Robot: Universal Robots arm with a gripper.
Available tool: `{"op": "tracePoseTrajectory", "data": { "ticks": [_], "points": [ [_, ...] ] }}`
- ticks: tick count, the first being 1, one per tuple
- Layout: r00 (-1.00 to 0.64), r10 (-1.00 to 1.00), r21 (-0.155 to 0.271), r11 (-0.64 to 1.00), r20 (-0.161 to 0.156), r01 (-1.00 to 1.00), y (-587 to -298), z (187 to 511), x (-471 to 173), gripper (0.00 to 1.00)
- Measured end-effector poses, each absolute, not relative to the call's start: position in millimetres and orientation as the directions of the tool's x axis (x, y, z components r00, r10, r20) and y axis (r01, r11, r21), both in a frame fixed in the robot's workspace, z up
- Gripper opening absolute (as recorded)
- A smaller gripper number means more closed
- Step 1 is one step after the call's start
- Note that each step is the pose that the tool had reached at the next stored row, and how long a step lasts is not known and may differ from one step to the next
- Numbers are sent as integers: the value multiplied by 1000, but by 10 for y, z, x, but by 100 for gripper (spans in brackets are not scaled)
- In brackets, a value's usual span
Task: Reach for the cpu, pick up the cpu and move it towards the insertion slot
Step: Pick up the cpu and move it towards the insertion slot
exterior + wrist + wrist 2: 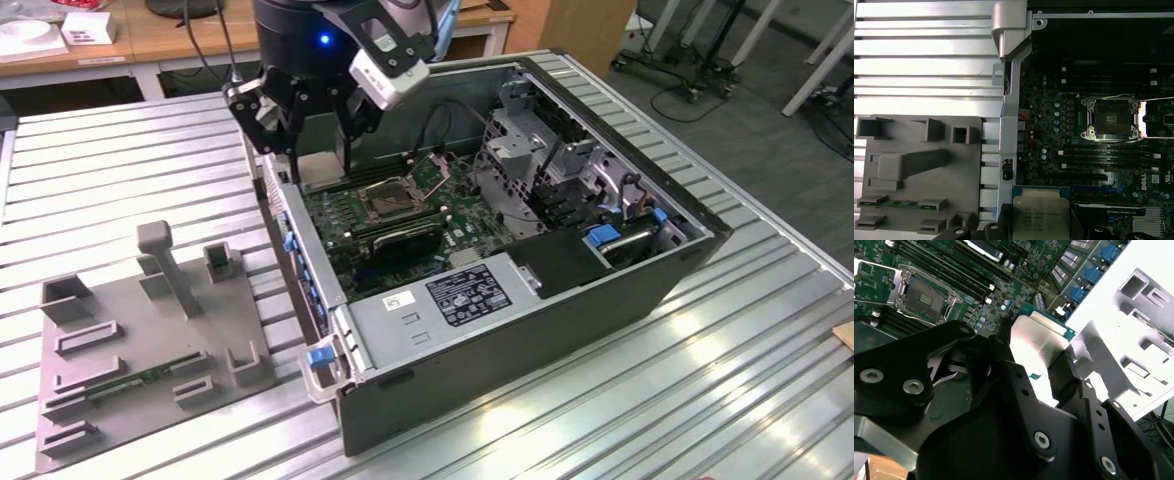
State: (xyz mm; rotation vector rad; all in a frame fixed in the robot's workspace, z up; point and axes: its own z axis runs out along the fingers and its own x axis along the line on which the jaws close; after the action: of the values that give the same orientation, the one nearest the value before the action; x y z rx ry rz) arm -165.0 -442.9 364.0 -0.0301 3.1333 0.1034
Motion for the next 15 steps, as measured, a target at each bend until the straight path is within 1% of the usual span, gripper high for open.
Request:
{"op": "tracePoseTrajectory", "data": {
  "ticks": [15],
  "points": [
    [-1000, -19, 66, 998, -7, -20, -4429, 3640, -1602, 54]
  ]
}}
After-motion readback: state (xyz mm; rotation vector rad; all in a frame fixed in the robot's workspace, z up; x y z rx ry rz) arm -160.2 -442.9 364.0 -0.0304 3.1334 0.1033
